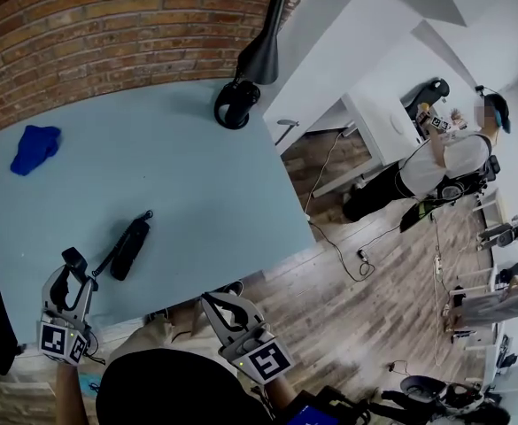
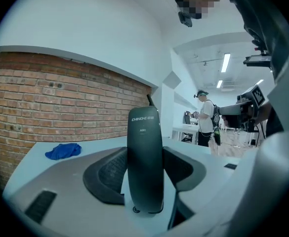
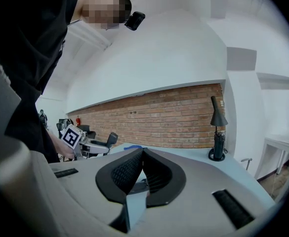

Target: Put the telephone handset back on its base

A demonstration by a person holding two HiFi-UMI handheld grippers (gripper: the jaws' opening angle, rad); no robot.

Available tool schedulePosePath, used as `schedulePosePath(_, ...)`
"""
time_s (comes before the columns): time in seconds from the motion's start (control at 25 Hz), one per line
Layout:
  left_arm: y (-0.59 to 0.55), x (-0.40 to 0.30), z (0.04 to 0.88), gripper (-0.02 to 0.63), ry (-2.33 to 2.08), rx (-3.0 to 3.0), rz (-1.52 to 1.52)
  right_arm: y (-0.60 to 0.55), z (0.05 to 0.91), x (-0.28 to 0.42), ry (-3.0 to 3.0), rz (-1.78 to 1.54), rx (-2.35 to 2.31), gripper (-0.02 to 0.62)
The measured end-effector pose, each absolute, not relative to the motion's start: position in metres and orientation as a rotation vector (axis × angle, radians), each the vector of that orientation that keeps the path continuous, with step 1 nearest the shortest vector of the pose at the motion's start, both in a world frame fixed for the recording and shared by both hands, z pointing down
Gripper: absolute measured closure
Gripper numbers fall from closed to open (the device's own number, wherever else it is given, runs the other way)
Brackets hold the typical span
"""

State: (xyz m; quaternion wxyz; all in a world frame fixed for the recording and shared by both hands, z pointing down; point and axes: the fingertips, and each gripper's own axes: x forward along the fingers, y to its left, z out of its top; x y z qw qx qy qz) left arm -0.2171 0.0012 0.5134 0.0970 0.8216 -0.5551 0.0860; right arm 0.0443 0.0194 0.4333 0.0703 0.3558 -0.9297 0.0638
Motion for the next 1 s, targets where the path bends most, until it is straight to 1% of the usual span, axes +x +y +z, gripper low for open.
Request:
schedulePosePath(0.32,-0.018,-0.204,0.533,0.348,-1.604,2.364,0.339,0.024,0.437,0.054,-2.765,0.214,1.117,0.581)
schedulePosePath(1.0,-0.067,-0.167,0.606,0.348,-1.420,2.249,0.530,0.021,0.435,0.091,-2.690,0.209,1.233,0.581)
